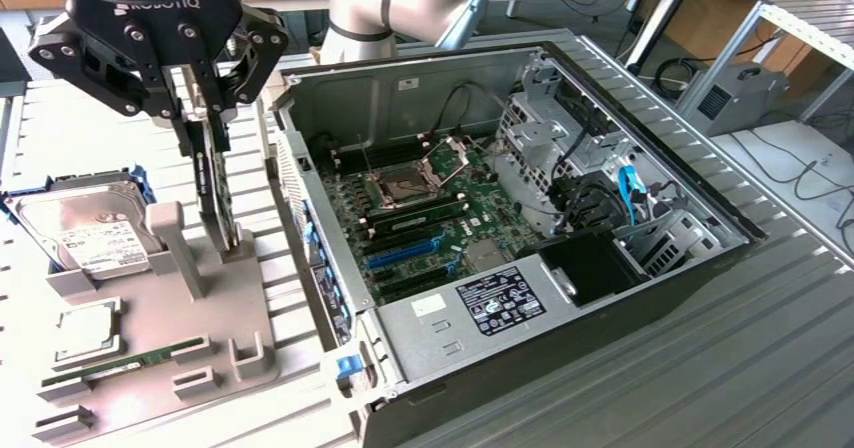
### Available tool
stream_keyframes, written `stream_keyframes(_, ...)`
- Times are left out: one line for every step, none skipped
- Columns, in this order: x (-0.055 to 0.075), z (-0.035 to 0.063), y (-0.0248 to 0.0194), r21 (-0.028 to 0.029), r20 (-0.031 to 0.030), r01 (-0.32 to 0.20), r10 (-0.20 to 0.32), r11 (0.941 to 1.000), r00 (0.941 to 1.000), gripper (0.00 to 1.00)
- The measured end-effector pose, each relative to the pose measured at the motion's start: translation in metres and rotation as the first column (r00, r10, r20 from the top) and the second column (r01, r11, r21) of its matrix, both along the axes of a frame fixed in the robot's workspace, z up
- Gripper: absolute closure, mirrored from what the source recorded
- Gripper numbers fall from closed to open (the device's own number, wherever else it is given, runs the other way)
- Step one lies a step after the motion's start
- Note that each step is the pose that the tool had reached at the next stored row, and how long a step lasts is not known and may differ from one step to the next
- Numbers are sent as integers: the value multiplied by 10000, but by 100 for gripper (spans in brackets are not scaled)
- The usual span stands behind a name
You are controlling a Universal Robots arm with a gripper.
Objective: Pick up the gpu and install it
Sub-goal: 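Pick up the gpu and move the gpu toward the slot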
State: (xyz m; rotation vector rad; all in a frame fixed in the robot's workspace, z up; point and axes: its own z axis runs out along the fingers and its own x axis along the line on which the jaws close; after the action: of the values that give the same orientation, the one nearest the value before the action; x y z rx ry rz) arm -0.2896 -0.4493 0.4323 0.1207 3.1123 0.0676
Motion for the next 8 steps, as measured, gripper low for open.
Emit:
stream_keyframes(8, 0, 0, 0, 0, 0, 0, 10000, 10000, 73)
stream_keyframes(16, 0, 0, -1, 0, 0, 0, 10000, 10000, 73)
stream_keyframes(23, 0, 0, -1, 0, 0, 0, 10000, 10000, 73)
stream_keyframes(30, 0, 0, -1, 0, 0, 0, 10000, 10000, 73)
stream_keyframes(37, 0, 0, -2, 0, 0, 0, 10000, 10000, 73)
stream_keyframes(44, 0, 0, -2, 0, 0, 0, 10000, 10000, 73)
stream_keyframes(52, 0, 0, -4, -1, 0, 0, 10000, 10000, 73)
stream_keyframes(59, 0, 0, -4, 0, 0, 0, 10000, 10000, 73)
